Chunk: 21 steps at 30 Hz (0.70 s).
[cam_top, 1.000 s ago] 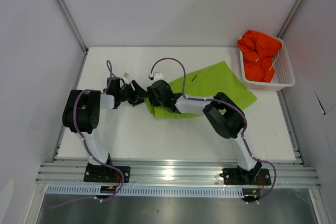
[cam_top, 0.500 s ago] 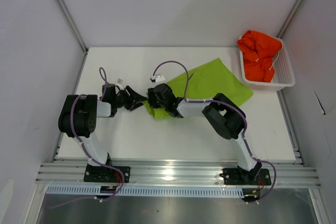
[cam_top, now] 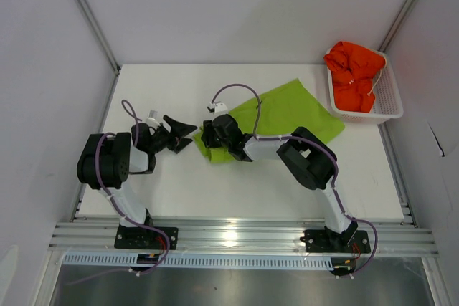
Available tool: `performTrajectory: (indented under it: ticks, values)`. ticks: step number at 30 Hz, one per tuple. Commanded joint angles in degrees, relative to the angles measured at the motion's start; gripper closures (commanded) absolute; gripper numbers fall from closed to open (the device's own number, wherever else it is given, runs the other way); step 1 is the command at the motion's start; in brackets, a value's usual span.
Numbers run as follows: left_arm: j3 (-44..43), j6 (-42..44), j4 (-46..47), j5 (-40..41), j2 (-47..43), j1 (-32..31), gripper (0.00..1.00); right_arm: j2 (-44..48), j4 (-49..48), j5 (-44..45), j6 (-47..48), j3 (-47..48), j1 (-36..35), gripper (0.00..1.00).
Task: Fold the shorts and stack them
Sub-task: Fold the shorts
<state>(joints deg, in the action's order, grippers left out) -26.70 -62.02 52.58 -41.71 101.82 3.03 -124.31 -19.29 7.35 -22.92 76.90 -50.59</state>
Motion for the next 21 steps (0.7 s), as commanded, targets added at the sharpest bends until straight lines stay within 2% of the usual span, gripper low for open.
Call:
performTrajectory:
  ticks: [1,5,12,21]
  values:
    - [0.4,-4.5,12.5,-2.4,1.6,0.8,0.1,-0.6,2.5,-2.8,0.1,-2.1,-0.4,0.57]
    - [-0.4,-3.4,10.6,-2.3,2.2,0.7,0.07,-0.6,2.5,-2.8,0.6,-1.9,-0.7,0.56]
    - [-3.0,4.7,-5.4,2.1,-1.0,0.0,0.05,-1.0,3.0,-3.2,2.0,-0.9,-1.1,0.48]
    - [-7.3,8.8,-14.8,6.7,-2.2,-2.3,0.05,-0.8,3.5,-3.8,6.8,-0.6,-2.5,0.45]
